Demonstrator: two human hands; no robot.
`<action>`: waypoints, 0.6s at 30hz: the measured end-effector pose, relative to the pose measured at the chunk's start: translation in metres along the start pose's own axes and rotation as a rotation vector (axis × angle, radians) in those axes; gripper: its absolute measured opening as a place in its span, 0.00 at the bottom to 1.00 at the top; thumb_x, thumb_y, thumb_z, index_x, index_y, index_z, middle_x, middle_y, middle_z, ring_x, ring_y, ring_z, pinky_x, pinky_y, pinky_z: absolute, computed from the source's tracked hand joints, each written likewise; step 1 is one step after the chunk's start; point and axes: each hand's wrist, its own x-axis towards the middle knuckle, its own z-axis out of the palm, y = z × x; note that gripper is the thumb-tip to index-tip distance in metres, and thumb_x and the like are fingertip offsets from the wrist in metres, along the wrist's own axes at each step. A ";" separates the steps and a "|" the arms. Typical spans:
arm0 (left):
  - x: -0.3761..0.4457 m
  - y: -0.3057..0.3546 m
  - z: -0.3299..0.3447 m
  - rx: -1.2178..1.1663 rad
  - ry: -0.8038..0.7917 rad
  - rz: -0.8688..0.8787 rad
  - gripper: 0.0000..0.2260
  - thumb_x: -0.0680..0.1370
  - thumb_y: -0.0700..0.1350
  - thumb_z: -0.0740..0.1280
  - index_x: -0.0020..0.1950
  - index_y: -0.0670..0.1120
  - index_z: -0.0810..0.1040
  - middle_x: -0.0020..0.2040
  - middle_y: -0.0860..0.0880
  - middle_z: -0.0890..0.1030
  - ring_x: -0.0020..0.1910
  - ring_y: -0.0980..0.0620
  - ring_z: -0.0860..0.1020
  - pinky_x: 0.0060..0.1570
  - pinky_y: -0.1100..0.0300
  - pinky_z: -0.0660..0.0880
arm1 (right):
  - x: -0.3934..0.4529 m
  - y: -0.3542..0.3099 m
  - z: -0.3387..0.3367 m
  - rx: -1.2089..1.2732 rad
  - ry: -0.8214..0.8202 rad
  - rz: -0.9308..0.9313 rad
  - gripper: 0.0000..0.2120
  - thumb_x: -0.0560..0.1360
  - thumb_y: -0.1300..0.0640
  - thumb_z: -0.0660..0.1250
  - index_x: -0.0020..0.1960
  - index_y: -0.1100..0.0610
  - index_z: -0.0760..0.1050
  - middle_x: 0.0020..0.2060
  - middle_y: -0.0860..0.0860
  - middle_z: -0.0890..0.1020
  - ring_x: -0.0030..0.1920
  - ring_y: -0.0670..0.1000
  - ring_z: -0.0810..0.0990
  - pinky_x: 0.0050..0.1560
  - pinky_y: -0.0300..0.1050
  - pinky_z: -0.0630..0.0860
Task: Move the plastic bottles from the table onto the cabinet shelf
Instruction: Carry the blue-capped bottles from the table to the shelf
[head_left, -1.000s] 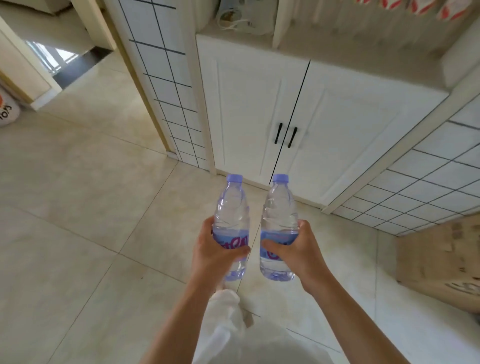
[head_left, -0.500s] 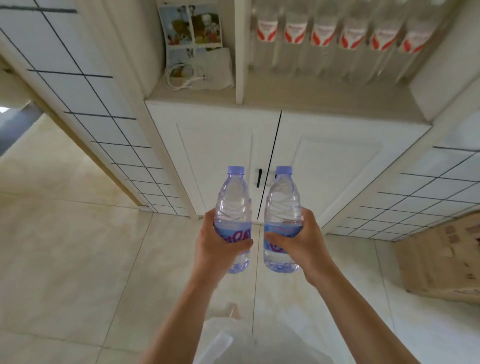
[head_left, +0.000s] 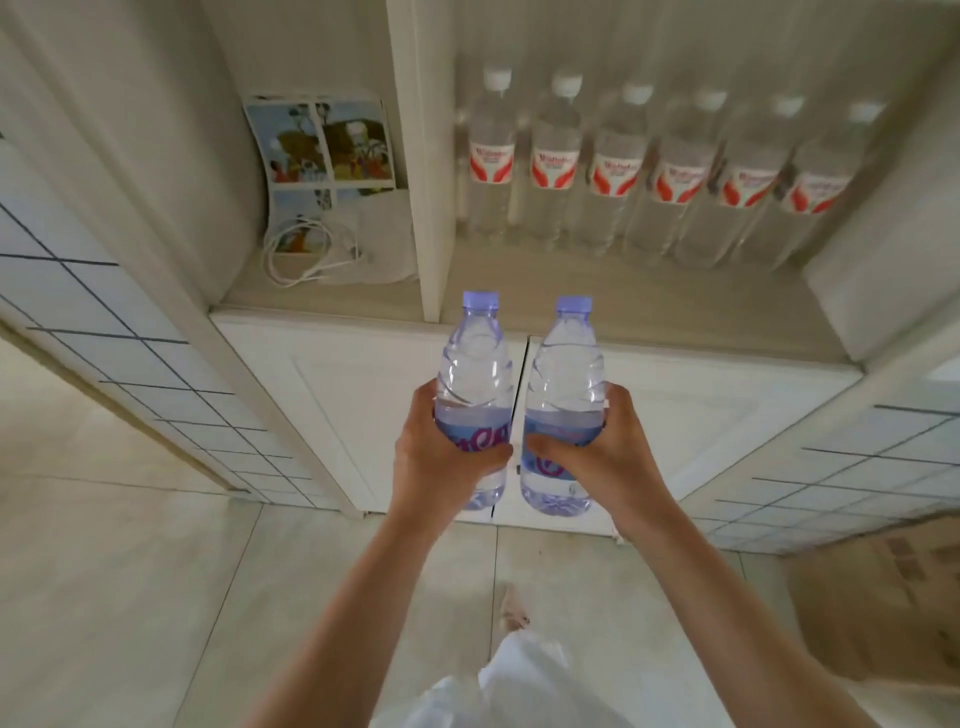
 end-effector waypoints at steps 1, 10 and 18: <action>0.014 0.009 0.009 -0.006 0.016 0.014 0.34 0.54 0.46 0.80 0.56 0.61 0.72 0.45 0.62 0.82 0.43 0.64 0.81 0.40 0.65 0.77 | 0.017 -0.005 -0.005 0.005 -0.003 -0.010 0.38 0.56 0.50 0.81 0.62 0.51 0.70 0.52 0.46 0.82 0.51 0.46 0.82 0.49 0.46 0.81; 0.110 0.070 0.062 -0.092 0.157 0.186 0.33 0.59 0.43 0.81 0.60 0.53 0.70 0.50 0.58 0.81 0.48 0.58 0.81 0.45 0.59 0.79 | 0.140 -0.052 -0.030 -0.042 0.031 -0.228 0.42 0.55 0.45 0.79 0.61 0.56 0.64 0.46 0.45 0.76 0.47 0.38 0.79 0.44 0.38 0.76; 0.164 0.074 0.074 -0.107 0.220 0.284 0.37 0.59 0.41 0.81 0.63 0.50 0.66 0.53 0.62 0.76 0.52 0.64 0.78 0.49 0.63 0.79 | 0.190 -0.054 -0.002 0.030 0.051 -0.407 0.38 0.60 0.60 0.80 0.63 0.60 0.62 0.52 0.44 0.77 0.50 0.37 0.79 0.46 0.28 0.75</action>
